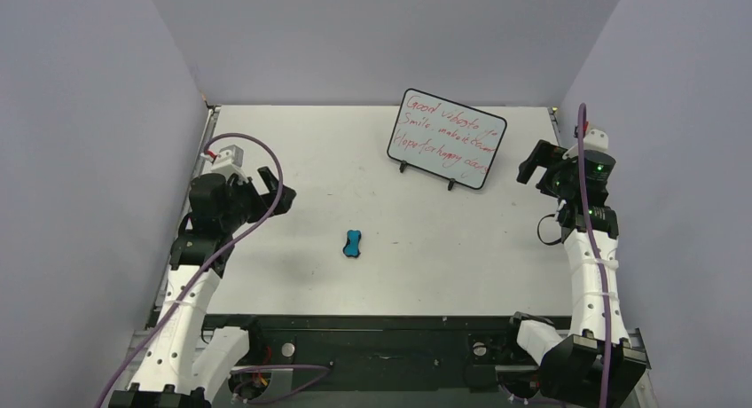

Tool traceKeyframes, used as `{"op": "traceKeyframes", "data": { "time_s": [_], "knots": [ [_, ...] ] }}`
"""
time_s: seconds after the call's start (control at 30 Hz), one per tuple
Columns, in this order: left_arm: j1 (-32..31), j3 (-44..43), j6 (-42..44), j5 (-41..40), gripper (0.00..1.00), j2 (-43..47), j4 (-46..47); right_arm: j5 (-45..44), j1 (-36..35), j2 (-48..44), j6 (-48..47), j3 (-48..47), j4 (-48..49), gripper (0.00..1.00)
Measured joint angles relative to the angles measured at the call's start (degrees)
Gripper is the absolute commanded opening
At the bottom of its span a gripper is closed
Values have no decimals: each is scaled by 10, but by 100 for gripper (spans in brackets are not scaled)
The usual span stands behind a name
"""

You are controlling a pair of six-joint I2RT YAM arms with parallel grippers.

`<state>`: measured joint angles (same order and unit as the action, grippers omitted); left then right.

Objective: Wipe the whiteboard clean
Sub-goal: Pick up the whiteboard from the whiteboard stand.

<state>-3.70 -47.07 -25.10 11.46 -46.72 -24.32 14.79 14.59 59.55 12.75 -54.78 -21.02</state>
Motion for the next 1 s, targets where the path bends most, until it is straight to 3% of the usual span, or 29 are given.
{"op": "traceKeyframes", "data": {
  "time_s": [0.23, 0.5, 0.63, 0.8, 1.0],
  "knots": [
    [0, 4, 5, 14, 97, -23, -17, -8, 0, 5, -27, 1, 2, 100],
    [0, 70, 19, 15, 97, -23, -3, 5, -25, 24, -103, 62, 84, 100],
    [0, 80, 23, 20, 97, -32, 0, 47, -31, 123, -124, 1, 57, 100],
    [0, 80, 30, 25, 97, -32, 10, 124, 16, 251, -119, -57, 60, 100],
    [0, 80, 33, 25, 97, -32, 11, 214, 25, 372, -127, -115, 84, 93]
  ]
}}
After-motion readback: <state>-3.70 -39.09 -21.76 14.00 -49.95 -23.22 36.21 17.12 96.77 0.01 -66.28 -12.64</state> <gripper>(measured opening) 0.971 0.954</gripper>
